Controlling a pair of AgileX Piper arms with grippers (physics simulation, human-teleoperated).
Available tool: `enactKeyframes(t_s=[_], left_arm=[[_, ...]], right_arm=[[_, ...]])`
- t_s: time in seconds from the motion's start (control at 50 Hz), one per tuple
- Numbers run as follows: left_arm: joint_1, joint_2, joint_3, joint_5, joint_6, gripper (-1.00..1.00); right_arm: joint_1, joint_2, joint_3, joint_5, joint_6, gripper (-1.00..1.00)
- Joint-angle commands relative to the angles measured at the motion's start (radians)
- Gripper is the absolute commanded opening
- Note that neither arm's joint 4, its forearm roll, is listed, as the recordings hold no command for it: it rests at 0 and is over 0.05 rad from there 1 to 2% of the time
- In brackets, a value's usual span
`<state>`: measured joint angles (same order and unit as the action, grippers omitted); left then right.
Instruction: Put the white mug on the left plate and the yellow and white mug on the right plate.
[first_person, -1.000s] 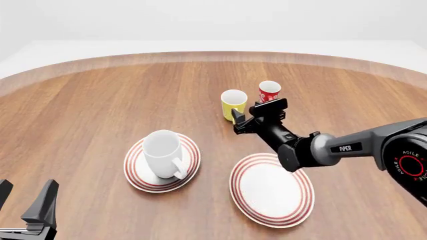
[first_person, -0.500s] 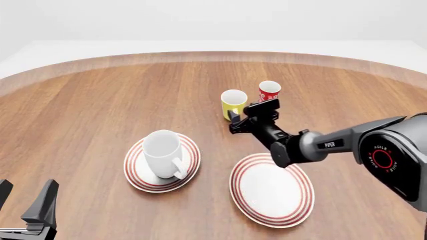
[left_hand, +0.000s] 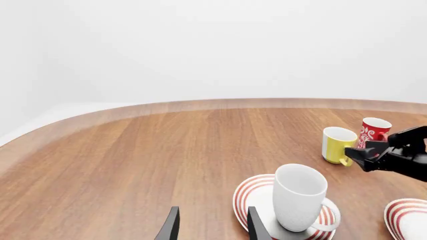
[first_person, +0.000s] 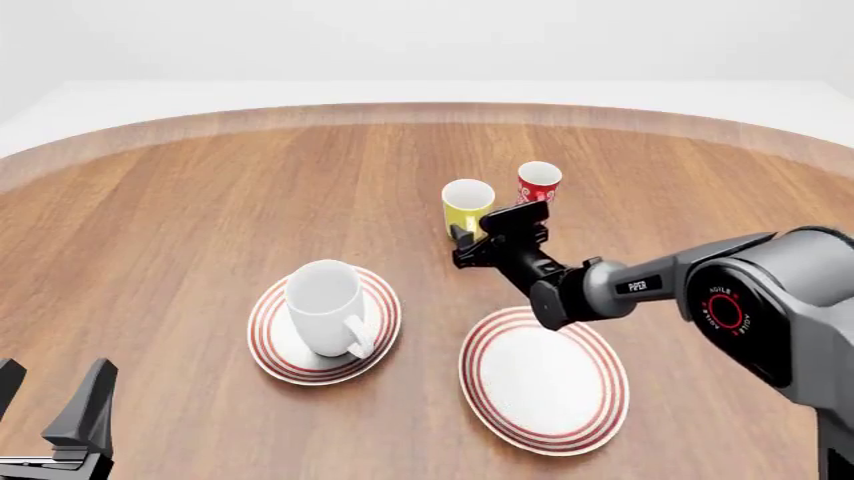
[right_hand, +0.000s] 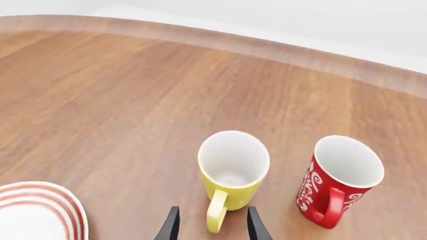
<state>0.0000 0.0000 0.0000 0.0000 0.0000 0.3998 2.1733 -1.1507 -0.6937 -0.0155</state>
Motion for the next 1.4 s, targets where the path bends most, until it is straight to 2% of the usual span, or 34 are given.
enactKeyframes(t_s=[0.02,0.66,1.08,1.1,1.18,1.4], left_arm=[[0.0,0.0,0.0,0.0,0.0,1.0],[0.0,0.0,0.0,0.0,0.0,1.0],[0.0,0.0,0.0,0.0,0.0,1.0],[0.0,0.0,0.0,0.0,0.0,1.0],[0.0,0.0,0.0,0.0,0.0,1.0],[0.0,0.0,0.0,0.0,0.0,1.0]], right_arm=[[-0.013,0.029,-0.028,0.011,0.011,1.0],[-0.004,0.12,-0.117,0.06,0.022,1.0],[0.001,0.135,-0.108,0.06,-0.007,1.0],[0.0,0.126,-0.097,0.051,-0.005,-1.0],[-0.014,0.108,-0.074,0.032,-0.029,-1.0],[-0.01,0.054,-0.013,-0.005,-0.027,-1.0]])
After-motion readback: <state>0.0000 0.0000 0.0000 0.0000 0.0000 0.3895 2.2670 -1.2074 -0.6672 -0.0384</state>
